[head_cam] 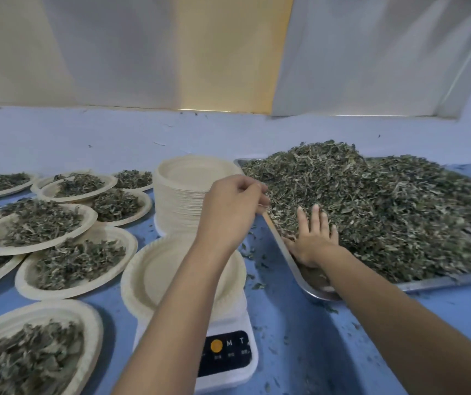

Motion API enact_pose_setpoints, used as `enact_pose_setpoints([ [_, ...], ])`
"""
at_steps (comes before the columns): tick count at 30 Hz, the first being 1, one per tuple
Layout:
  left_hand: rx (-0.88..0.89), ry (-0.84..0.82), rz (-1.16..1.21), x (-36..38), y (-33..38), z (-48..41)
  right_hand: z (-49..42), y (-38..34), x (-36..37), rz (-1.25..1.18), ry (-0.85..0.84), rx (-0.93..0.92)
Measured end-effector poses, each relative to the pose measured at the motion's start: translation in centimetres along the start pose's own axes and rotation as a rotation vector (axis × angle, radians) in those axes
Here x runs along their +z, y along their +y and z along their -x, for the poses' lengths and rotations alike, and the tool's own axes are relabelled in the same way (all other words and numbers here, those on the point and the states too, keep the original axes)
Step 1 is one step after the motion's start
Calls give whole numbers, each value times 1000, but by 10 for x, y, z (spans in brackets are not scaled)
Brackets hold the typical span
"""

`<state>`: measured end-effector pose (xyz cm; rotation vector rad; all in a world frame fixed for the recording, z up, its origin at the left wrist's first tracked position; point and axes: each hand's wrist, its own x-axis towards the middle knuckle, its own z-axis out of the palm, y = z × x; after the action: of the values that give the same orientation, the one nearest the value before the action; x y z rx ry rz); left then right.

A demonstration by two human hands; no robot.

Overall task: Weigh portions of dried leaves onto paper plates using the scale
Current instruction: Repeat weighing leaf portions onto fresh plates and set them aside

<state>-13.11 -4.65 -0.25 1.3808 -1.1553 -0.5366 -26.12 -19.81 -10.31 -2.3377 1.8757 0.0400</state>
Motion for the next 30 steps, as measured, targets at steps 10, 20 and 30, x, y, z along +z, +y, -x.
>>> enact_pose_setpoints([
  [10, 61, 3, 85, 27, 6, -20, -67, 9, -4, -162, 80, -223],
  [20, 20, 51, 162, 20, -1, -27, -72, 0, -1, 28, 476, -276],
  [30, 3, 50, 175, 21, -4, -25, -71, -3, 5, -197, 217, -173],
])
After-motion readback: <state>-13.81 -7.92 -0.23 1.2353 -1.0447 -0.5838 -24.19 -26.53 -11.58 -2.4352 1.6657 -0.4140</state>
